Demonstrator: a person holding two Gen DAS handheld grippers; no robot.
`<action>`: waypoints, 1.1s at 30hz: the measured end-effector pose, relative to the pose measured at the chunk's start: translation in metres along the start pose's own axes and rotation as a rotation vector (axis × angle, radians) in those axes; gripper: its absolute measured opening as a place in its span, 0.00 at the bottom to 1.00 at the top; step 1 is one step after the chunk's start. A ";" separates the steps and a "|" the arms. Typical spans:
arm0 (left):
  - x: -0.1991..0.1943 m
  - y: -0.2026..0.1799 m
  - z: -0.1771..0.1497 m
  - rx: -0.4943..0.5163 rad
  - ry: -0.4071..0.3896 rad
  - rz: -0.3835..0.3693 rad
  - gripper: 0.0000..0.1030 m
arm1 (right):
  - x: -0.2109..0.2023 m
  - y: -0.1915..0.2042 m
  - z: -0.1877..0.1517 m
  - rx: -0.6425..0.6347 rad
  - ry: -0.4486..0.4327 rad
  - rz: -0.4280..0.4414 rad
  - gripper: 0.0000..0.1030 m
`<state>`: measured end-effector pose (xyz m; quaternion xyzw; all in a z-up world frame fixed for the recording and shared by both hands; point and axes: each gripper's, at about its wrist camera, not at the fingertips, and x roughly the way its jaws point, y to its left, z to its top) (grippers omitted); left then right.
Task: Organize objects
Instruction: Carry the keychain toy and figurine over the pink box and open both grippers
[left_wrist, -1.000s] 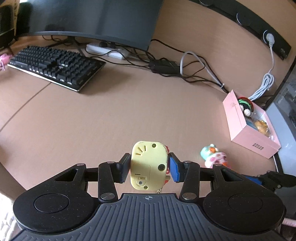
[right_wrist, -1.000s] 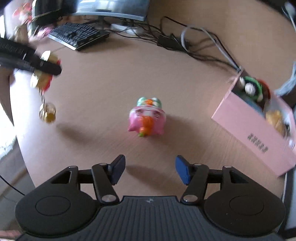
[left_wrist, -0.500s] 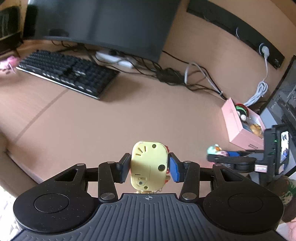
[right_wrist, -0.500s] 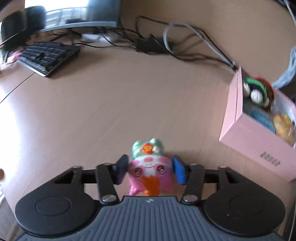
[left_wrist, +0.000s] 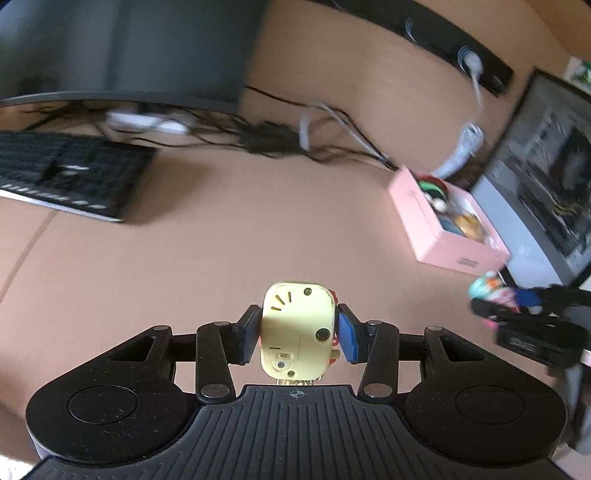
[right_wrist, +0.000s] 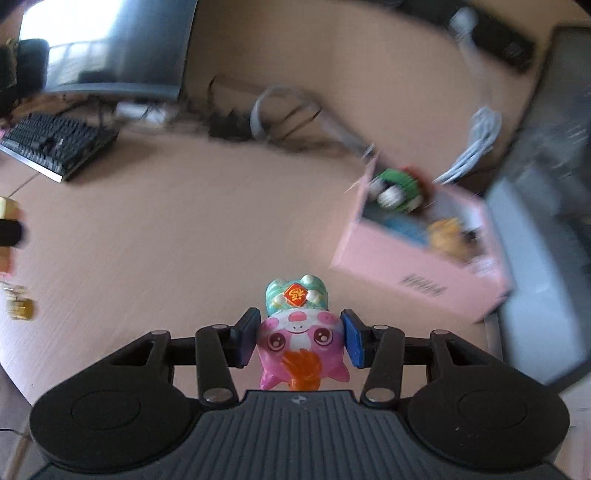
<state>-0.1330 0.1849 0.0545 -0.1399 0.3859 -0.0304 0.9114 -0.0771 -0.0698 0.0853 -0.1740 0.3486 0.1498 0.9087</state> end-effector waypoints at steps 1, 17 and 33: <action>0.006 -0.011 0.006 0.014 0.016 -0.031 0.47 | -0.012 -0.005 -0.001 0.008 -0.016 -0.019 0.46; 0.106 -0.232 0.152 0.226 -0.077 -0.324 0.47 | -0.061 -0.091 -0.040 0.209 -0.108 -0.063 0.46; 0.167 -0.229 0.170 0.194 0.002 -0.121 0.47 | 0.005 -0.146 -0.045 0.315 -0.110 0.055 0.46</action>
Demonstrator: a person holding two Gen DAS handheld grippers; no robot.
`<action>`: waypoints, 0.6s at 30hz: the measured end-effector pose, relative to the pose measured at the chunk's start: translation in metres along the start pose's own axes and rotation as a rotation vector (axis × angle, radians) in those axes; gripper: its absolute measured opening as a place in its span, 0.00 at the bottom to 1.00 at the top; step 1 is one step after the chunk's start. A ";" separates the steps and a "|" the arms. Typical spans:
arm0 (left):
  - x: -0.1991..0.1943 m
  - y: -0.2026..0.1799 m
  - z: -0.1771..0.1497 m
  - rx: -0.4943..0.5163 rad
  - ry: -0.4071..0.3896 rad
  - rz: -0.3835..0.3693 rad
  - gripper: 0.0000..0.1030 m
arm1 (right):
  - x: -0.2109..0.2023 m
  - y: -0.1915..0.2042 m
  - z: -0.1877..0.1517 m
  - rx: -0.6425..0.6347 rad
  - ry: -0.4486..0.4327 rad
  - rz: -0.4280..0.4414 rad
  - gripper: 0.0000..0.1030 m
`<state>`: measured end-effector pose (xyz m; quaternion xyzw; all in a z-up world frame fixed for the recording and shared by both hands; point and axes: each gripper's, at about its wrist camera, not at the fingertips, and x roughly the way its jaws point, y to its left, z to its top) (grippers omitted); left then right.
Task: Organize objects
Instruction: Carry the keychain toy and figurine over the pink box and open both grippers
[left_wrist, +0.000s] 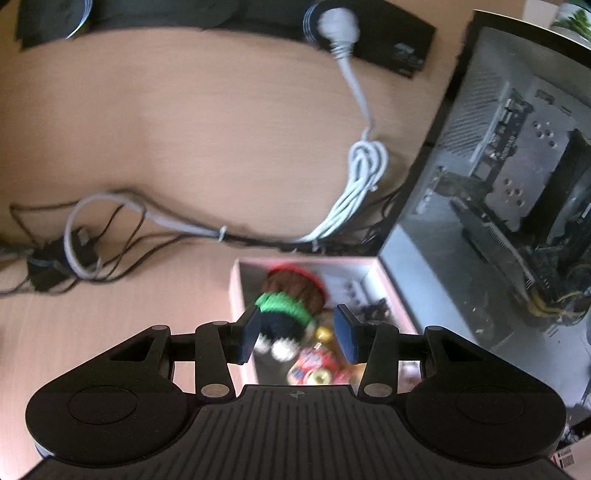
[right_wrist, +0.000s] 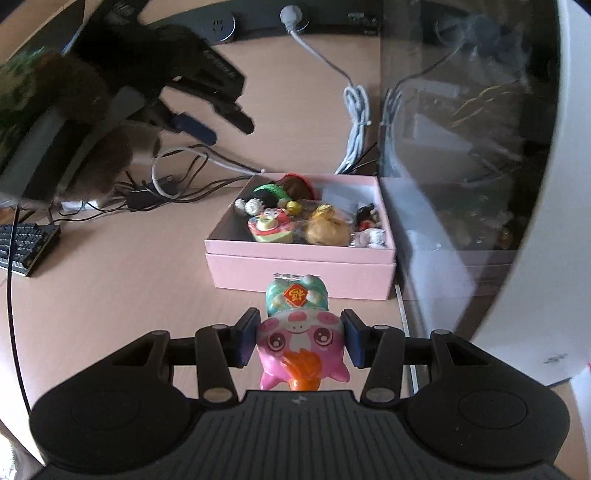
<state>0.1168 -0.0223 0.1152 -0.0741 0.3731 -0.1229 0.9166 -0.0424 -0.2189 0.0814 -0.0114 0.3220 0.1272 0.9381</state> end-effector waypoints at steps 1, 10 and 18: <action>-0.002 0.006 -0.003 -0.003 0.006 0.000 0.47 | 0.001 0.001 0.002 -0.003 0.000 0.012 0.46; -0.056 0.054 -0.060 0.008 -0.022 -0.036 0.47 | 0.021 0.012 0.066 -0.003 -0.131 -0.106 0.46; -0.092 0.106 -0.124 -0.073 0.071 -0.051 0.47 | 0.099 0.020 0.127 -0.028 -0.241 -0.329 0.46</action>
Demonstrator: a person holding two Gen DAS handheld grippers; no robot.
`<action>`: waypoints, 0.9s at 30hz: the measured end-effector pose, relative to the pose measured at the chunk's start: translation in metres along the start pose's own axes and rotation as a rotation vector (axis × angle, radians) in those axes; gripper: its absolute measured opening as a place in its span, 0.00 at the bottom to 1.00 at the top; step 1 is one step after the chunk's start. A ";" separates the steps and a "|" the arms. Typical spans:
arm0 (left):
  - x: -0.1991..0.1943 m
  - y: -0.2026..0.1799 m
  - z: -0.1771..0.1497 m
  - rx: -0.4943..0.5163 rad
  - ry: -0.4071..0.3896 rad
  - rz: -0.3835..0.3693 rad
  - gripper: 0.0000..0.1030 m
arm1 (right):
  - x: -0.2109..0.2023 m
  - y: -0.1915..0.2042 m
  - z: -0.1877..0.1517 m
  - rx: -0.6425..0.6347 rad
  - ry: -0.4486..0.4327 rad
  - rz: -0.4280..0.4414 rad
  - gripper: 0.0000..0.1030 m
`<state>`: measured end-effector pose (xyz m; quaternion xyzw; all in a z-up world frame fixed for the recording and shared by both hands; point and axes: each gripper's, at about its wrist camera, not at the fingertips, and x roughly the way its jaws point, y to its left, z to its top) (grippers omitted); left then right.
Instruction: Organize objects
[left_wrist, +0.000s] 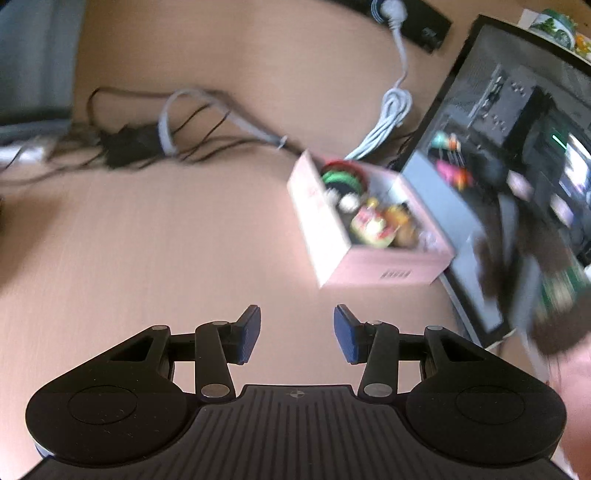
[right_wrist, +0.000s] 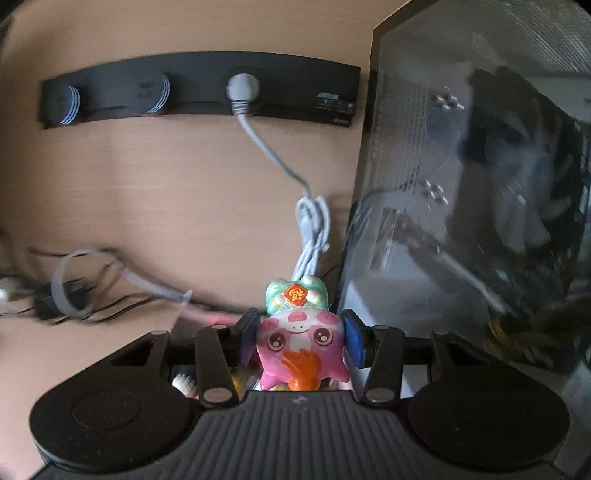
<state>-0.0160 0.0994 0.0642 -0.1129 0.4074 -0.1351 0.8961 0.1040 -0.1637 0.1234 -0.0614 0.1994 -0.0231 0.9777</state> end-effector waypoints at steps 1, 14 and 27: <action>-0.003 0.008 -0.004 -0.005 0.007 0.011 0.47 | 0.015 0.006 0.002 -0.016 -0.014 -0.042 0.47; 0.065 0.002 0.046 -0.017 0.009 -0.114 0.46 | -0.055 0.013 -0.084 -0.094 0.250 0.063 0.61; 0.127 -0.096 0.118 0.110 -0.084 -0.112 0.46 | -0.076 -0.005 -0.112 -0.135 0.284 0.119 0.61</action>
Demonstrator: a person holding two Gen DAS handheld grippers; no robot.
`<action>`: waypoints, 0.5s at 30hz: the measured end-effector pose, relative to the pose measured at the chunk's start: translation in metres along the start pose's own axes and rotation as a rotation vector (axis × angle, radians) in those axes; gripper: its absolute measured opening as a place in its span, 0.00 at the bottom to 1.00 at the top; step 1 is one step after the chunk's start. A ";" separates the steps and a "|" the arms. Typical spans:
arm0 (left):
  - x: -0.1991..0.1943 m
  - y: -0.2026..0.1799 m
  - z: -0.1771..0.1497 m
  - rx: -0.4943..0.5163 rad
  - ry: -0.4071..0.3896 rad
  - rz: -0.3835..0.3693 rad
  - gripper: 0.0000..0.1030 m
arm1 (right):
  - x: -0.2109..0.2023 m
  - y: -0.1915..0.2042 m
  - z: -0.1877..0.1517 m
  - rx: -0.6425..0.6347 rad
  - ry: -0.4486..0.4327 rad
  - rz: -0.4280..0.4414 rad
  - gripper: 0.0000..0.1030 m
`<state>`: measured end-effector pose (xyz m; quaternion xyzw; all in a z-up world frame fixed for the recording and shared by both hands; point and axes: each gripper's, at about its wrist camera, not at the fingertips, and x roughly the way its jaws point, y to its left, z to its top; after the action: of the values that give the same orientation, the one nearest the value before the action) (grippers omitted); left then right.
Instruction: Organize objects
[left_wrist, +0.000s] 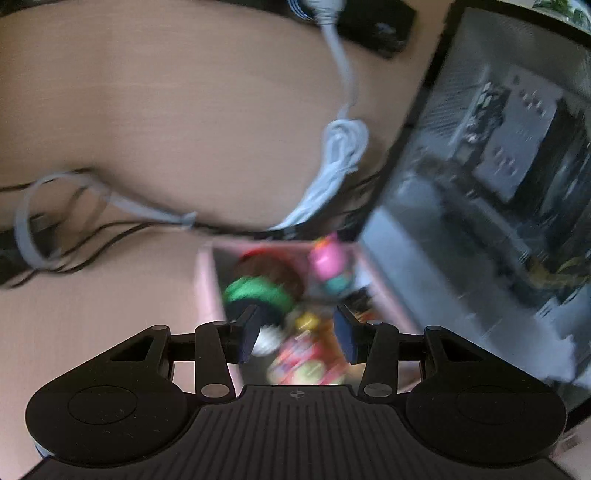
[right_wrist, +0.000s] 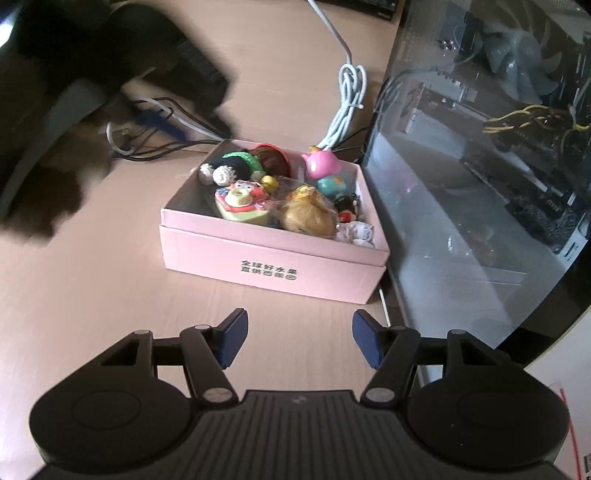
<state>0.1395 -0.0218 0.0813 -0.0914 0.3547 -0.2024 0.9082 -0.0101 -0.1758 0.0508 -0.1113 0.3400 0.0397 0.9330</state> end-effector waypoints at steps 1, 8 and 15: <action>0.008 -0.005 0.009 -0.007 0.001 -0.021 0.46 | -0.002 0.000 -0.002 -0.006 -0.005 0.017 0.61; 0.084 -0.028 0.059 0.017 -0.064 -0.022 0.46 | -0.004 -0.001 -0.014 -0.066 -0.004 0.093 0.61; 0.151 -0.030 0.070 0.044 -0.020 -0.036 0.46 | 0.001 -0.002 -0.029 -0.067 0.031 0.150 0.62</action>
<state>0.2791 -0.1124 0.0503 -0.0796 0.3393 -0.2255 0.9098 -0.0269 -0.1847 0.0291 -0.1175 0.3604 0.1194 0.9176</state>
